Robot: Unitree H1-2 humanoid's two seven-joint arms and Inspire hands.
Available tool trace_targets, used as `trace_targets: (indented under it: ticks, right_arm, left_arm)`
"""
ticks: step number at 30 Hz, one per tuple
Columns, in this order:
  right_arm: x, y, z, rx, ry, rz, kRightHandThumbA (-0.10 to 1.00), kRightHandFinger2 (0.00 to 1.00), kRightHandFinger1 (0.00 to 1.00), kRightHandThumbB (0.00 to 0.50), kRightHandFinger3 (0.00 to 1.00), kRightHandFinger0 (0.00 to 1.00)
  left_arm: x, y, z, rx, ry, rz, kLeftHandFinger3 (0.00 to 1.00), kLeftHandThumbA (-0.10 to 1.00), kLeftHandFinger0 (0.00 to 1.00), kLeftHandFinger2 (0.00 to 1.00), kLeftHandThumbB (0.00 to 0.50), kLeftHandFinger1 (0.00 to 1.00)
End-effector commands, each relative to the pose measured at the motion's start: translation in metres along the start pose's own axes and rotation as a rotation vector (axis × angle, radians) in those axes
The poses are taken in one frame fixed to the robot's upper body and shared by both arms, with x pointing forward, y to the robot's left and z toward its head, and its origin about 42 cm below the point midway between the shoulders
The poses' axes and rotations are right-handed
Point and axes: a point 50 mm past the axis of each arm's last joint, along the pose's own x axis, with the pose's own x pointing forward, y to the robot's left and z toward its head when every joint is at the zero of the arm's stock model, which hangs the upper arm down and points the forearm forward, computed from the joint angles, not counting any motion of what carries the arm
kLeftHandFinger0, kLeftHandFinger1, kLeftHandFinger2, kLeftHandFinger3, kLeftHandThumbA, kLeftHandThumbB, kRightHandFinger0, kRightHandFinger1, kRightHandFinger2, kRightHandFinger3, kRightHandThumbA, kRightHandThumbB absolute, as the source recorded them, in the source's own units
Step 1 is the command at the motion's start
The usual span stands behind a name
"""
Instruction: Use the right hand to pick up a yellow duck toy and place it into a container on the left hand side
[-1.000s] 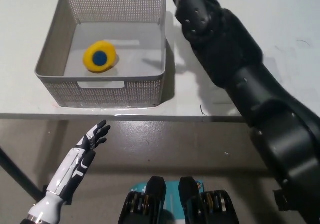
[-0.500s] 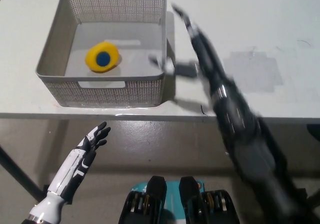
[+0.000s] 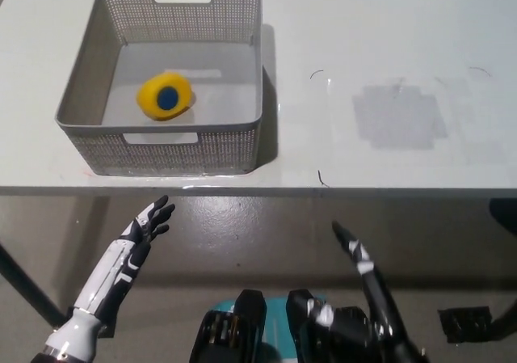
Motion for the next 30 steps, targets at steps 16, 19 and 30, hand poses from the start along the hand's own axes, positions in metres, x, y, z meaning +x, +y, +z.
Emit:
trace_targets:
  ticks: [16,19,30]
  right_arm:
    - [0.026,-0.005,0.022,0.068,-0.211,-0.088,1.0,1.0,1.0,0.302,1.0,1.0]
    - [0.025,-0.011,0.022,0.059,-0.215,-0.1,1.0,1.0,1.0,0.314,1.0,1.0]
    - [0.032,-0.013,0.023,0.045,-0.226,-0.089,1.0,1.0,1.0,0.351,1.0,1.0]
  left_arm:
    - [-0.002,0.007,0.001,-0.006,-0.06,0.023,1.0,1.0,1.0,1.0,0.111,1.0]
    - [-0.001,0.001,0.0,-0.003,-0.052,0.017,1.0,1.0,1.0,1.0,0.117,1.0]
    - [0.01,-0.031,0.001,-0.1,-0.031,0.031,1.0,1.0,1.0,1.0,0.167,1.0]
